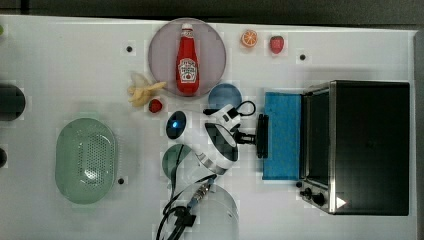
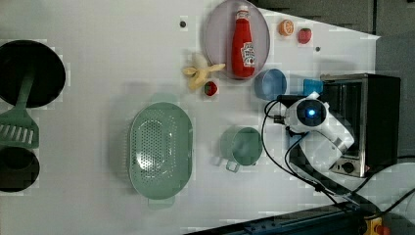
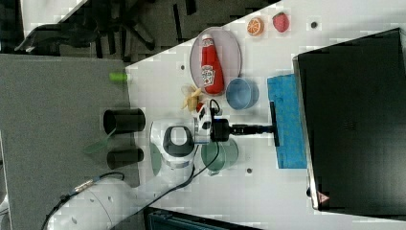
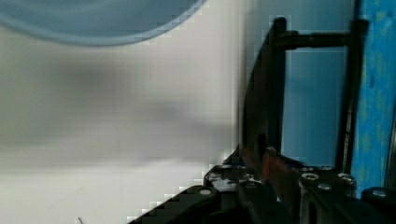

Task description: Flap open oven.

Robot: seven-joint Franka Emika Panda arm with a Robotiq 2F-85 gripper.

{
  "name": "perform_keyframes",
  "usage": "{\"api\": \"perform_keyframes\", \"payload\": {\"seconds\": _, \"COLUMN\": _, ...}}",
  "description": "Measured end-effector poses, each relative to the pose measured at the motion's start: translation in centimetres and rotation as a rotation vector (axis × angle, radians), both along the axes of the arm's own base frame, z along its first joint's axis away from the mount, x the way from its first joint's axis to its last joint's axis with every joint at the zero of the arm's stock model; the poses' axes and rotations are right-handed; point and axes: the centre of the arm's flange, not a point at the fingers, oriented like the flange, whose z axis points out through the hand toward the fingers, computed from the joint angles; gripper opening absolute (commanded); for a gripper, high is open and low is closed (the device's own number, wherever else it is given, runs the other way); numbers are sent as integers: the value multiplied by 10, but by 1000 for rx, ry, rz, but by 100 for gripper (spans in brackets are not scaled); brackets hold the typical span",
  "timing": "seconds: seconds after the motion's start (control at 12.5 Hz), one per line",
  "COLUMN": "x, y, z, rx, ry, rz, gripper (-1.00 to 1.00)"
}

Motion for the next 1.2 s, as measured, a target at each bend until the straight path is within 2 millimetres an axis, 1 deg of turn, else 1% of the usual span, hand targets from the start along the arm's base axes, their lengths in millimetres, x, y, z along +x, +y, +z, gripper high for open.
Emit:
{"api": "perform_keyframes", "payload": {"seconds": 0.08, "x": 3, "y": 1, "z": 12, "rx": 42, "ry": -31, "rz": -87, "gripper": -65}}
{"api": "perform_keyframes", "payload": {"seconds": 0.16, "x": 10, "y": 4, "z": 33, "rx": 94, "ry": -78, "rz": -174, "gripper": -65}}
{"api": "perform_keyframes", "payload": {"seconds": 0.24, "x": 17, "y": 7, "z": 60, "rx": 158, "ry": -133, "rz": -277, "gripper": -65}}
{"api": "perform_keyframes", "payload": {"seconds": 0.32, "x": 26, "y": 9, "z": 96, "rx": 211, "ry": -190, "rz": -357, "gripper": -65}}
{"api": "perform_keyframes", "payload": {"seconds": 0.48, "x": 39, "y": 11, "z": 177, "rx": 299, "ry": -301, "rz": -446, "gripper": -65}}
{"api": "perform_keyframes", "payload": {"seconds": 0.64, "x": 38, "y": 6, "z": 259, "rx": 382, "ry": -385, "rz": -526, "gripper": -65}}
{"api": "perform_keyframes", "payload": {"seconds": 0.72, "x": 36, "y": 4, "z": 296, "rx": 444, "ry": -425, "rz": -572, "gripper": -65}}
{"api": "perform_keyframes", "payload": {"seconds": 0.8, "x": 32, "y": 4, "z": 326, "rx": 506, "ry": -438, "rz": -624, "gripper": -65}}
{"api": "perform_keyframes", "payload": {"seconds": 0.96, "x": 23, "y": 3, "z": 371, "rx": 559, "ry": -439, "rz": -665, "gripper": -65}}
{"api": "perform_keyframes", "payload": {"seconds": 1.12, "x": 12, "y": 0, "z": 398, "rx": 559, "ry": -398, "rz": -691, "gripper": -65}}
{"api": "perform_keyframes", "payload": {"seconds": 1.2, "x": 11, "y": -2, "z": 410, "rx": 544, "ry": -385, "rz": -694, "gripper": -65}}
